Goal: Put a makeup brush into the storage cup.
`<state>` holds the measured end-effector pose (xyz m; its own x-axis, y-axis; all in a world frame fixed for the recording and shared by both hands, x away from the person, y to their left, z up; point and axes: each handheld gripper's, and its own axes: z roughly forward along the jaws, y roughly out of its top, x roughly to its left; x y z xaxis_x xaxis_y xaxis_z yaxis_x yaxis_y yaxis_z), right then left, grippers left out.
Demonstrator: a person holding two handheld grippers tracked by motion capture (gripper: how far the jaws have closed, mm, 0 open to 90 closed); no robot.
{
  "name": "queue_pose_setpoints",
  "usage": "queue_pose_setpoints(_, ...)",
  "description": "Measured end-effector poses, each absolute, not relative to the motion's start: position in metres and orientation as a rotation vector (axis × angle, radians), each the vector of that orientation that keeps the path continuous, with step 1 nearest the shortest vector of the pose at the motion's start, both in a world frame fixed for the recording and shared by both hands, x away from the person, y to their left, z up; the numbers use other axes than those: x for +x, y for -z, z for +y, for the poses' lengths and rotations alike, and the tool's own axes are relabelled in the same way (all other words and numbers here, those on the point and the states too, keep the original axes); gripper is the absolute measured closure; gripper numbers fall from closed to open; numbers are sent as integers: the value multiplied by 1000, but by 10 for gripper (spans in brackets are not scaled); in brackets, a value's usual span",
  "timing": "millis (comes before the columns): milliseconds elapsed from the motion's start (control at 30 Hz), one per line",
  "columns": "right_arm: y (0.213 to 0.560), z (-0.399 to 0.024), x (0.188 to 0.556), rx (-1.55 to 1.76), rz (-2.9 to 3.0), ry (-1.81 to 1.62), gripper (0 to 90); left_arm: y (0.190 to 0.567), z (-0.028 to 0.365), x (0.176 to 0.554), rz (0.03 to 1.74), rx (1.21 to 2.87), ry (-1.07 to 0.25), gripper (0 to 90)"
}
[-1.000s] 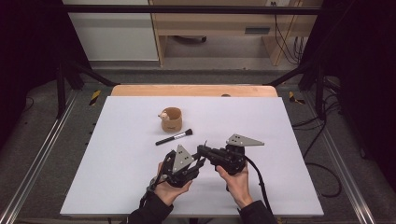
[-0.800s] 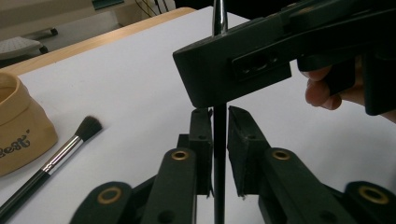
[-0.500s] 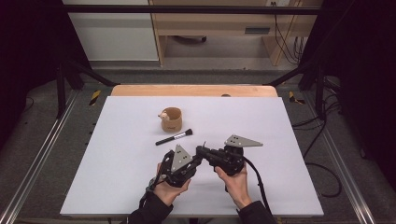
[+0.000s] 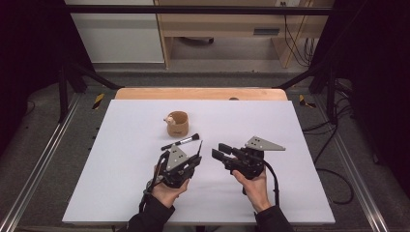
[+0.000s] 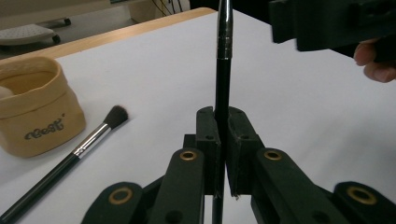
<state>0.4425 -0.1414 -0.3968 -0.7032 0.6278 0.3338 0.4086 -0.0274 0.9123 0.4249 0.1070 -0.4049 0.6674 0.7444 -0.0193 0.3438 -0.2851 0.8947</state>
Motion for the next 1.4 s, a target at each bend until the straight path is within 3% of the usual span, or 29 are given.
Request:
queue_pose_setpoints(33, 396, -147, 443, 1117, 2057, -1786, 505, 404, 108, 425, 863, 1878, -499, 845)
queue_pose_setpoints(200, 394, -160, 444, 1116, 2046, -1716, 424, 399, 120, 428, 867, 1856, -511, 844)
queue_pose_setpoints(600, 399, -191, 449, 1191, 1994, -1613, 274, 387, 144, 434, 889, 1802, -531, 844)
queue_pose_setpoints(767, 402, -197, 450, 1209, 1992, -1541, 145, 383, 152, 436, 910, 1775, -535, 844)
queue_pose_setpoints(1400, 409, -223, 440, 1190, 1971, -1426, 75, 363, 182, 452, 944, 1712, -557, 844)
